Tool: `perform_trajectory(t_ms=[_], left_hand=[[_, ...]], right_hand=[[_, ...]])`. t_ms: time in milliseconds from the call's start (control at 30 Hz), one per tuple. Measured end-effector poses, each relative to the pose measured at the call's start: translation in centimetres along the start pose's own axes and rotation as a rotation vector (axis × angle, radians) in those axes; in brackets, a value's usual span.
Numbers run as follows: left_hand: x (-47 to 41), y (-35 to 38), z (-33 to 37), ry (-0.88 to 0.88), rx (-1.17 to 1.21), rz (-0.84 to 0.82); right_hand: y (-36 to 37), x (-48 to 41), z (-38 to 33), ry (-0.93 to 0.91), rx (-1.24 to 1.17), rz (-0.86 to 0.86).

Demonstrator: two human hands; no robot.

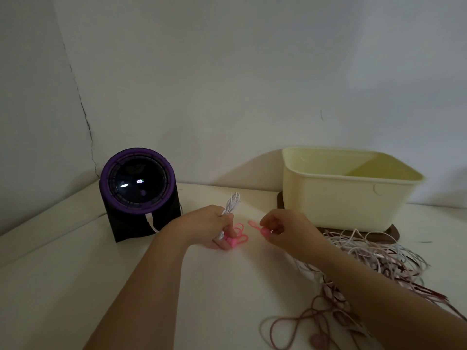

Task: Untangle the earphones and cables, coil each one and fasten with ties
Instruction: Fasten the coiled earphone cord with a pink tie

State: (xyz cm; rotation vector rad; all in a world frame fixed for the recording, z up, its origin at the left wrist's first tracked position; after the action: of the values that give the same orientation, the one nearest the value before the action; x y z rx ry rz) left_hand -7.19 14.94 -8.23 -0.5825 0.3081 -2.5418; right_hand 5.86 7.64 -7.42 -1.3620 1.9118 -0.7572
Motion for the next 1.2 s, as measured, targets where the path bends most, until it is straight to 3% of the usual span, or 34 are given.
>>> perform_trajectory(t_ms=[233, 300, 433, 567, 733, 933, 1200], left_hand=[[0.8, -0.3, 2.3, 0.069, -0.271, 0.119], [1.2, -0.5, 4.2, 0.192, -0.222, 0.207], [2.4, 1.3, 8.7, 0.493, 0.094, 0.253], [3.4, 4.1, 11.1, 0.66, 0.34, 0.296], [3.7, 6.9, 13.7, 0.738, 0.329, 0.204], [1.6, 8.2, 17.0, 0.716, 0.239, 0.122], [1.7, 8.2, 17.4, 0.709, -0.159, 0.294]], right_hand=[[-5.6, 1.8, -1.4, -0.047, -0.343, 0.15], [-7.1, 2.4, -2.2, -0.082, -0.377, 0.202], [-10.1, 2.9, -4.2, -0.192, -0.428, 0.275], [-12.5, 3.3, -5.7, -0.251, -0.401, 0.309], [-15.4, 4.5, -5.8, -0.277, -0.117, 0.449], [-18.4, 5.9, -5.4, -0.303, 0.112, 0.536], [-19.1, 5.6, -4.5, -0.263, 0.121, 0.445]])
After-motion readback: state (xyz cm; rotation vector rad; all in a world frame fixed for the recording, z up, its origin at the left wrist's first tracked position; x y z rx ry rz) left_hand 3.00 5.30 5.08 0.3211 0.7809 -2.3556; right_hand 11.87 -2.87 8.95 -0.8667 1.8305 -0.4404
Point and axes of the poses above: each hand's wrist, its own x-axis away from the middle knuckle, its own y-axis out of the palm, z = x × y, the point moved 8 cm from there along -x, towards the middle knuckle, and after that the axes turned 7 degrees about -z, right-handed, at the moved point
